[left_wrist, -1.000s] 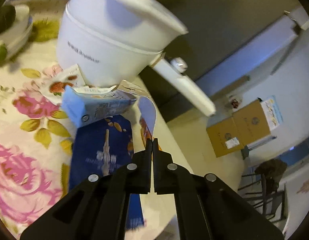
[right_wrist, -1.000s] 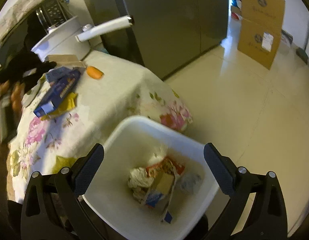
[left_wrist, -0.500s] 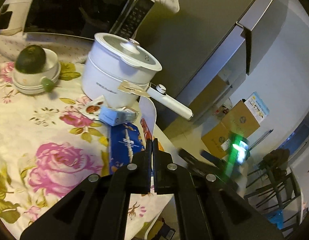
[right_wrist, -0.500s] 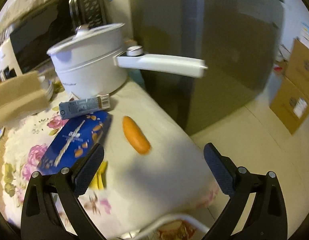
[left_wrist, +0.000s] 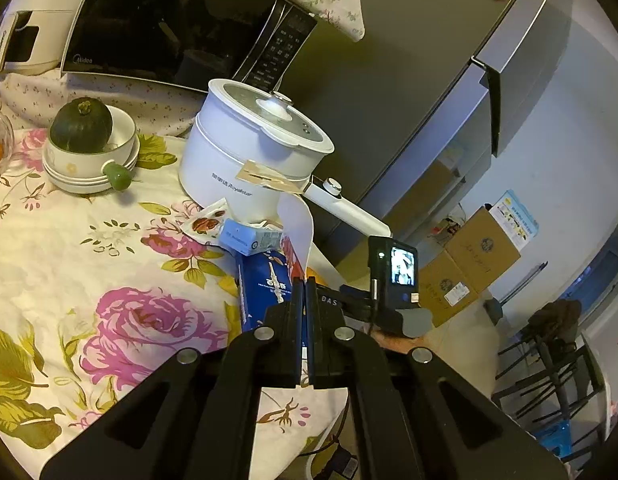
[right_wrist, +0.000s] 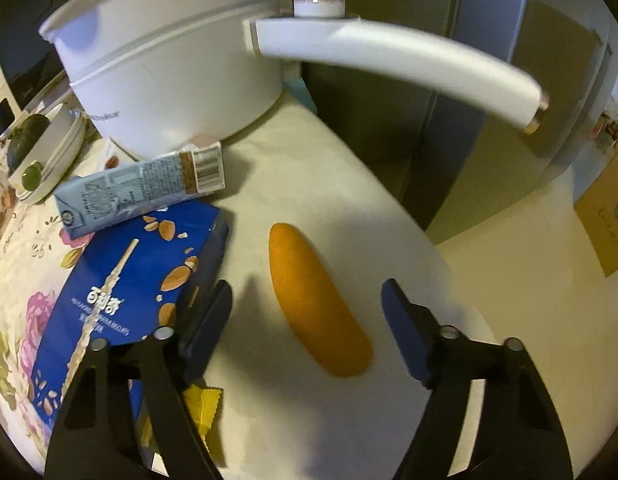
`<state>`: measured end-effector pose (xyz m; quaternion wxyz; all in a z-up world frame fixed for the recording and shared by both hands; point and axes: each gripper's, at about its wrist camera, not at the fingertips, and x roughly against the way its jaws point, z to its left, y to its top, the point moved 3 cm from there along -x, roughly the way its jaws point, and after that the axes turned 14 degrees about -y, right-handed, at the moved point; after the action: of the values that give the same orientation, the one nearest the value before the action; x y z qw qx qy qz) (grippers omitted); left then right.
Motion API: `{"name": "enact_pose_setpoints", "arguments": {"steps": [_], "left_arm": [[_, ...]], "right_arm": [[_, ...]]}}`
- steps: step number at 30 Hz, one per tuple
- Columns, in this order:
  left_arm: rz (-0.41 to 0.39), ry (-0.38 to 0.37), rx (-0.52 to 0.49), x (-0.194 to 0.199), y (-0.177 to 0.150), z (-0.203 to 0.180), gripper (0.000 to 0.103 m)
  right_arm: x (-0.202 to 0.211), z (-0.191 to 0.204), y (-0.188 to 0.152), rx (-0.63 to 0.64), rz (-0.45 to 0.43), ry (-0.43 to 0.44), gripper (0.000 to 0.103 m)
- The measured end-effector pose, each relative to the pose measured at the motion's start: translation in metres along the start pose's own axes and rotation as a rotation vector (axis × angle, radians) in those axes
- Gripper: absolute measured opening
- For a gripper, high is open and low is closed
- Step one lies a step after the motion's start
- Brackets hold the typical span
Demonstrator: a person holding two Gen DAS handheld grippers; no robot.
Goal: Collect trash
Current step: 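Grasp the orange item on the tablecloth with the right gripper while the left holds the strip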
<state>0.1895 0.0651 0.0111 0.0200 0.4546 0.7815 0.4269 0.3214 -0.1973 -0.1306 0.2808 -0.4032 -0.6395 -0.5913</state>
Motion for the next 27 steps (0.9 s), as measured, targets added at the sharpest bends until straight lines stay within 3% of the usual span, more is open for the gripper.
{"name": "enact_pose_setpoints", "arguments": {"steps": [1, 2, 4, 5, 18, 27], "left_arm": [[0.002, -0.001, -0.001, -0.001, 0.0, -0.001, 0.001], [0.004, 0.0, -0.004, -0.001, -0.001, -0.001, 0.001], [0.006, 0.003, -0.007, -0.002, -0.001, -0.001, 0.001], [0.006, 0.003, -0.005, -0.002, -0.002, -0.001, 0.001], [0.011, -0.036, -0.04, -0.002, -0.009, -0.026, 0.001], [0.038, -0.085, -0.084, -0.003, -0.025, -0.058, 0.001]], "right_arm": [[-0.003, -0.001, -0.001, -0.003, 0.017, 0.006, 0.049], [-0.002, -0.002, -0.001, -0.005, 0.008, -0.002, 0.046], [0.0, -0.001, -0.001, -0.005, 0.015, 0.013, 0.021], [0.002, -0.001, -0.002, -0.004, 0.016, 0.021, 0.016], [0.108, -0.042, -0.019, -0.076, -0.22, 0.001, 0.013], [0.174, -0.078, -0.077, -0.148, -0.277, -0.029, 0.013]]}}
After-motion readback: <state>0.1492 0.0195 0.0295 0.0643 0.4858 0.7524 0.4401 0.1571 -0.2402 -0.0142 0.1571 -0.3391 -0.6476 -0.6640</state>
